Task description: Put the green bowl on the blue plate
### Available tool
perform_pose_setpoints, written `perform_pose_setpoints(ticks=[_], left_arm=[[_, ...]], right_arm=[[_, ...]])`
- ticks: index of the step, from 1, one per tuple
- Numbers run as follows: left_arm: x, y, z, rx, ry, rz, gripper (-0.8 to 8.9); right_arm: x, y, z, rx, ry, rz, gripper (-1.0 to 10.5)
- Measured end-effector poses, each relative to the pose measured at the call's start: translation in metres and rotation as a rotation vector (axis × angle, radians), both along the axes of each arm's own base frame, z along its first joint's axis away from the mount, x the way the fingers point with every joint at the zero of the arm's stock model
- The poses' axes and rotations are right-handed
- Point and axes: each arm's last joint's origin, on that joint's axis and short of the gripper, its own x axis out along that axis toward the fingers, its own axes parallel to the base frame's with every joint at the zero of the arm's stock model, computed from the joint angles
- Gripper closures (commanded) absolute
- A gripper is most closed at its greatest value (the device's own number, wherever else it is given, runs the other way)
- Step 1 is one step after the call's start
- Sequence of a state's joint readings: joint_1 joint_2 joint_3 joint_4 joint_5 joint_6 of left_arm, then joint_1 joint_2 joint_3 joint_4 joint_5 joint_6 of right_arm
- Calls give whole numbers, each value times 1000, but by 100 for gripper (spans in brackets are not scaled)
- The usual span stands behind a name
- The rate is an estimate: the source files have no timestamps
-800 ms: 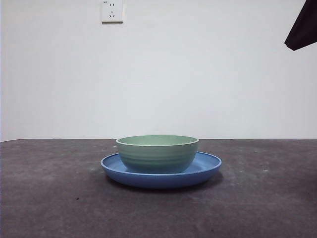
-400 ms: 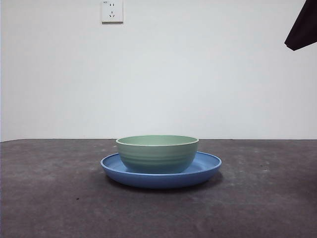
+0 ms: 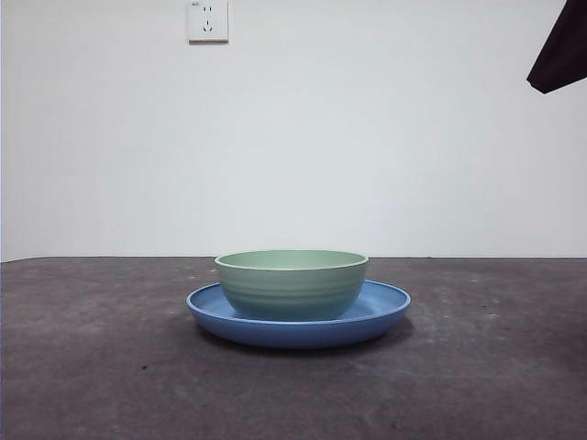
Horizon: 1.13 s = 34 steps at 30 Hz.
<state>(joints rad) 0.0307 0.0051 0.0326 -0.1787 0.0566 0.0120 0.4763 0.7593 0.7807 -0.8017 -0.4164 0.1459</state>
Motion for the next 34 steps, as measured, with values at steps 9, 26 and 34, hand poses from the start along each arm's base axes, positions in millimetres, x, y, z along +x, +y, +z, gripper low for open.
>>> perform_pose_setpoints(ticks=[9,26,34], left_arm=[[0,0,0,0,0,0,803],[0,0,0,-2,0,0,803],[0,0,0,-3,0,0,803]], right_arm=[[0,0,0,0,0,0,934],[-10,-41,20,67,-492,-301,934],[-23,-64,-24,21,-758,-594,934]])
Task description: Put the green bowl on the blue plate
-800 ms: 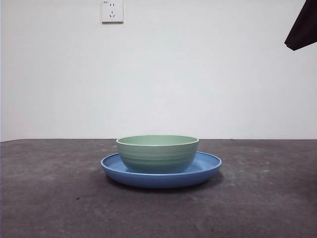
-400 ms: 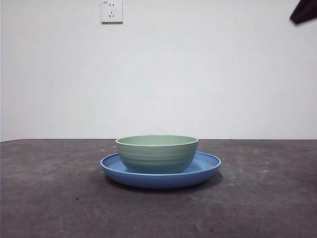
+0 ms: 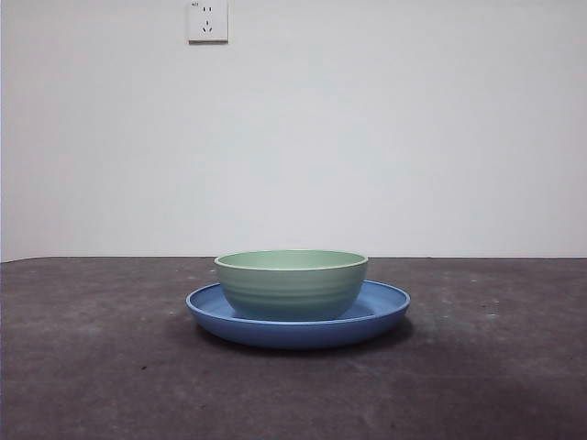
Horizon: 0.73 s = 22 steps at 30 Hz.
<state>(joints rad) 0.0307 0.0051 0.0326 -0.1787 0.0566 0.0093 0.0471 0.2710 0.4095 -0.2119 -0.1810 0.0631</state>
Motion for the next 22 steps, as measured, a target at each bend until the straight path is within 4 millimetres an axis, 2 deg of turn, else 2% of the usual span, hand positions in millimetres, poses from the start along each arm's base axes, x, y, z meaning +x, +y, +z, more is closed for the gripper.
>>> perform_pose_setpoints(ticks=[5,11,17,22], left_arm=[[0,0,0,0,0,0,803],[0,0,0,0,0,0,803],[0,0,0,0,0,0,803],[0,0,0,0,0,0,803]], right_arm=[[-1,-3,-40,5,-83,-65,934],[1,-5,-79,18,-50,-125,934],[2,-5,-96,37,-31,-146,934],[1,-5,-100,39,8,-148,934]])
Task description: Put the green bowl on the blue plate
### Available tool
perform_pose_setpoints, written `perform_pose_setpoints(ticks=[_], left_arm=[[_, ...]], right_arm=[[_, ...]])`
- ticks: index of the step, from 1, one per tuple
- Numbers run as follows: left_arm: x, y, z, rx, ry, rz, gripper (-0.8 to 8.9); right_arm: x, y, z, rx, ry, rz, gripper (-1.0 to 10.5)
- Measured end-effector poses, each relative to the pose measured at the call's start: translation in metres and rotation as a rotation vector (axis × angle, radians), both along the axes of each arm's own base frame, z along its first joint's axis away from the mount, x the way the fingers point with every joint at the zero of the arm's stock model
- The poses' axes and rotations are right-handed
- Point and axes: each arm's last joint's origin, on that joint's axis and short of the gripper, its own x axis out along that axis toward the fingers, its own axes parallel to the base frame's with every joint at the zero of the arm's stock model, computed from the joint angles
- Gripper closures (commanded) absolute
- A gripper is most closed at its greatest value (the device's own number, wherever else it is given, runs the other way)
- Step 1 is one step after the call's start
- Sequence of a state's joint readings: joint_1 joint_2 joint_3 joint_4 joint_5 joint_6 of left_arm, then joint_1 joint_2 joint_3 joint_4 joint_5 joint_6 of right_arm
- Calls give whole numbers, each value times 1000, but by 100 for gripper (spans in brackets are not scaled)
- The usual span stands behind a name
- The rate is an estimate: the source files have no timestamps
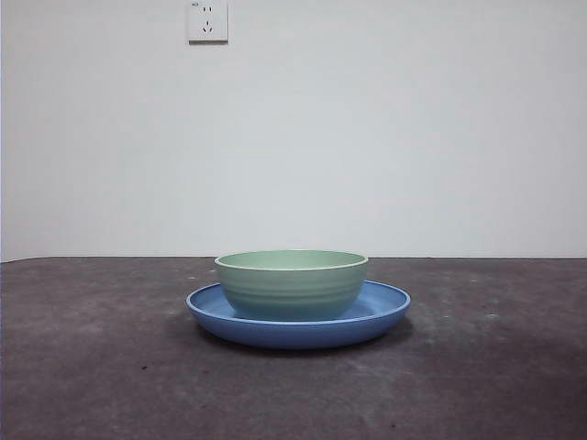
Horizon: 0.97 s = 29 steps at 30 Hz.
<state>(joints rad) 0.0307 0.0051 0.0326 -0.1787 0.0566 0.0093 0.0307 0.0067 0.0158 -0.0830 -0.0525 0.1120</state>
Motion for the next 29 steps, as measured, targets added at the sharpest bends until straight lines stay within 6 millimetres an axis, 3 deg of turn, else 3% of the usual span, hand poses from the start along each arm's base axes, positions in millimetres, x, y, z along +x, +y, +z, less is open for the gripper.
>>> perform_pose_setpoints(ticks=[5,29], left_arm=[[0,0,0,0,0,0,803],[0,0,0,0,0,0,803]], right_arm=[[-1,0,-8,-2,87,0,934],[-1,0,-8,14,85,-2,934]])
